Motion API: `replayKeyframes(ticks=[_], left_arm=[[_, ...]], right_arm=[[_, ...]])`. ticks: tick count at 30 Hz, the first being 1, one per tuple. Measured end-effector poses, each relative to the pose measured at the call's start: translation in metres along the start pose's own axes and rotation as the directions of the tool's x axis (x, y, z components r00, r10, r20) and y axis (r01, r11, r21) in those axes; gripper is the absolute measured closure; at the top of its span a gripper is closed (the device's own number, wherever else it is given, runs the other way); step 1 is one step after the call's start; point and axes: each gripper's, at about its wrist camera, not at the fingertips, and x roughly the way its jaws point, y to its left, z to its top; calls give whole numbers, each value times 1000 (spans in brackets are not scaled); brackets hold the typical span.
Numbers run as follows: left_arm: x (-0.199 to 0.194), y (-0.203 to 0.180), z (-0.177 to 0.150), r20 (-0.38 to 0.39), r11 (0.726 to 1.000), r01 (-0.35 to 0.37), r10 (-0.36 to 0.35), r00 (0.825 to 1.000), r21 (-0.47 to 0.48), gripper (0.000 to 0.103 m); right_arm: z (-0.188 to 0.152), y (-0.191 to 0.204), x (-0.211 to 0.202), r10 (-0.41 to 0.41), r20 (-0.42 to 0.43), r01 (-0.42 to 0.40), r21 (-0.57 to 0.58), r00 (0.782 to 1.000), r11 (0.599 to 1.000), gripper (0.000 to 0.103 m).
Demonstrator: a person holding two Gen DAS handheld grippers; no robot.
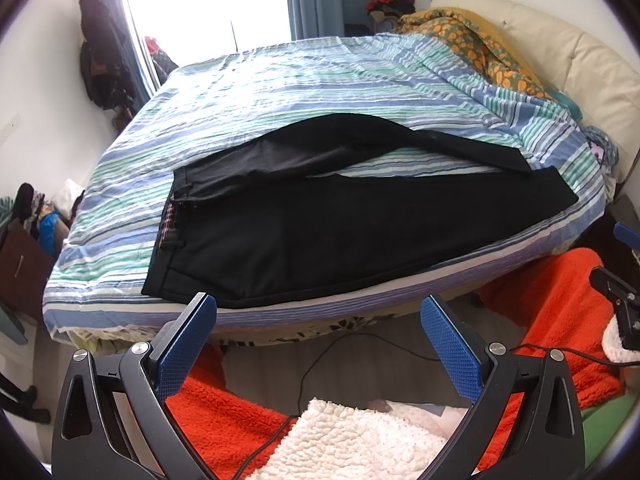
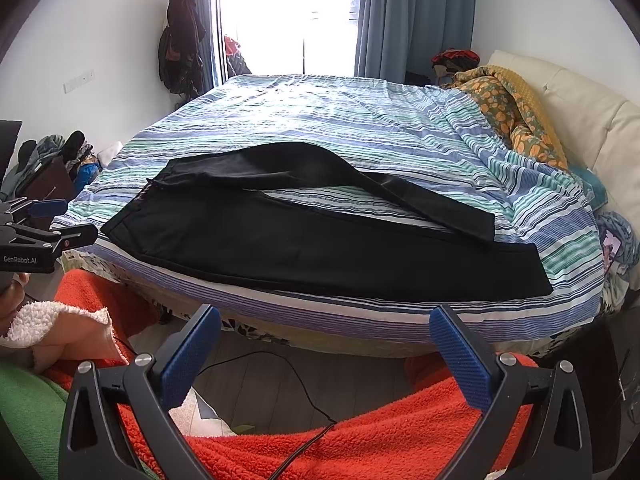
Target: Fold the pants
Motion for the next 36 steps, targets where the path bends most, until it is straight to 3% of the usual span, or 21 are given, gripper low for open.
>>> replayKeyframes(ticks=[4, 6, 8, 9, 11, 12, 13, 15, 19, 23, 24, 25, 27, 29, 30, 31, 33, 36], left_arm=[[0, 8, 23, 78, 998, -62, 61, 995, 11, 1], [-2, 13, 43, 121, 999, -47, 48, 992, -8, 1], [-2, 15, 59, 148, 999, -10, 16, 989, -39, 1], [-1, 15, 64, 153, 998, 12, -3, 988, -54, 1], [4, 11, 70, 144, 996, 49, -37, 989, -77, 1], [8, 8, 69, 132, 995, 56, -45, 990, -81, 1], [13, 4, 68, 112, 995, 56, -47, 993, -80, 1], [26, -6, 62, 62, 997, 39, -34, 997, -72, 1], [54, -8, 53, -52, 996, 10, -15, 999, -94, 1], [85, -2, 59, -137, 989, 8, -28, 990, -145, 1], [93, -1, 61, -157, 988, 10, -34, 987, -155, 1], [100, -2, 62, -176, 987, 9, -38, 984, -163, 1], [111, -3, 65, -204, 984, 21, -57, 977, -176, 1], [120, -5, 68, -222, 982, 40, -82, 972, -185, 1], [124, -6, 69, -232, 982, 46, -89, 969, -184, 1], [128, -8, 71, -244, 982, 46, -91, 966, -182, 1], [132, -10, 75, -258, 983, 44, -91, 962, -180, 1], [134, -10, 76, -243, 981, 37, -83, 966, -188, 1]], right_arm=[[7, -19, 0, 18, 75, -20, 26, 997, 999, 0], [30, -44, 2, 33, 165, -38, 29, 986, 999, 0], [45, -80, 21, -27, 238, 27, 6, 971, 1000, 0], [52, -99, 43, -66, 225, 73, -21, 972, 997, 0], [56, -139, 106, -146, 121, 157, -85, 982, 984, 0], [54, -157, 138, -173, 62, 179, -104, 983, 978, 7], [52, -174, 168, -180, 7, 180, -115, 984, 977, 21], [50, -191, 219, -189, -81, 172, -176, 979, 969, 30], [59, -194, 278, -179, -109, 141, -293, 978, 946, 31], [67, -198, 330, -184, -159, 124, -327, 970, 937, 33], [71, -201, 340, -175, -190, 104, -333, 966, 937, 57], [78, -204, 348, -185, -224, 101, -339, 957, 935, 100], [115, -225, 348, -175, -235, 105, -283, 956, 953, 99], [184, -259, 349, -195, -209, 149, -215, 958, 965, 99], [227, -280, 357, -197, -210, 164, -165, 958, 973, 90], [263, -303, 366, -198, -231, 177, -109, 952, 978, 57], [318, -347, 379, -256, -265, 261, -15, 930, 965, 23], [341, -382, 368, -323, -165, 342, 101, 932, 934, 21]])
